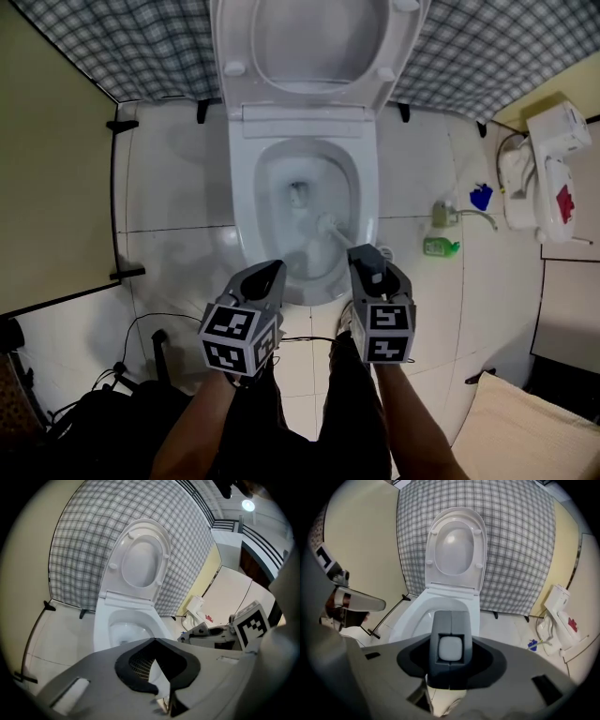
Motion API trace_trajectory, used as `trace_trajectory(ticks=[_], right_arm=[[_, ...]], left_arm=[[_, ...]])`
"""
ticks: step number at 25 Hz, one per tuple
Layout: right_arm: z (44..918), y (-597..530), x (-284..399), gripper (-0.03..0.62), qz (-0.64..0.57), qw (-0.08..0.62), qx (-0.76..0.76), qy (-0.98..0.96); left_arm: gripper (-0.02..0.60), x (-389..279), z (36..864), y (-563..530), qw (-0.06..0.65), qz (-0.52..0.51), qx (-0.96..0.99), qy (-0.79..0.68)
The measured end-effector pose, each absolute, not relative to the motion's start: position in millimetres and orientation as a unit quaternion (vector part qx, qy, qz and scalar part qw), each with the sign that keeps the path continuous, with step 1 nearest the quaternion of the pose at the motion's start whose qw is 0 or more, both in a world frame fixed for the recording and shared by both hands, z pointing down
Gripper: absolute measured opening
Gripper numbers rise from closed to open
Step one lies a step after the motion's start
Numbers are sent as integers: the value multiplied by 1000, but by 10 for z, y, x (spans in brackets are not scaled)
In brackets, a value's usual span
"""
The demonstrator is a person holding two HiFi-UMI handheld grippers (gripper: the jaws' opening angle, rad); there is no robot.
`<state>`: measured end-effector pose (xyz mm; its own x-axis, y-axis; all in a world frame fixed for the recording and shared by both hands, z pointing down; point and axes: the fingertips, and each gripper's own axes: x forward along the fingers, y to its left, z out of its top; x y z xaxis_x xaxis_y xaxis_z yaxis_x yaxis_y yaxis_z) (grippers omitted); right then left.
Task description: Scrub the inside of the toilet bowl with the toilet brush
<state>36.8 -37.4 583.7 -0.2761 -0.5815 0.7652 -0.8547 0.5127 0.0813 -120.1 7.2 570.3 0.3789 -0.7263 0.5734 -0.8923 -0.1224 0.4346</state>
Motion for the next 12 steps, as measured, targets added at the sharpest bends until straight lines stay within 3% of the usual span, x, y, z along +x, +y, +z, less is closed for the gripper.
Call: trace_trajectory(ticks=[12], right_arm=[[6022, -1430, 68, 193, 155, 317, 467, -811]], left_arm=[[10, -1231, 5753, -171, 373, 119, 737, -551]])
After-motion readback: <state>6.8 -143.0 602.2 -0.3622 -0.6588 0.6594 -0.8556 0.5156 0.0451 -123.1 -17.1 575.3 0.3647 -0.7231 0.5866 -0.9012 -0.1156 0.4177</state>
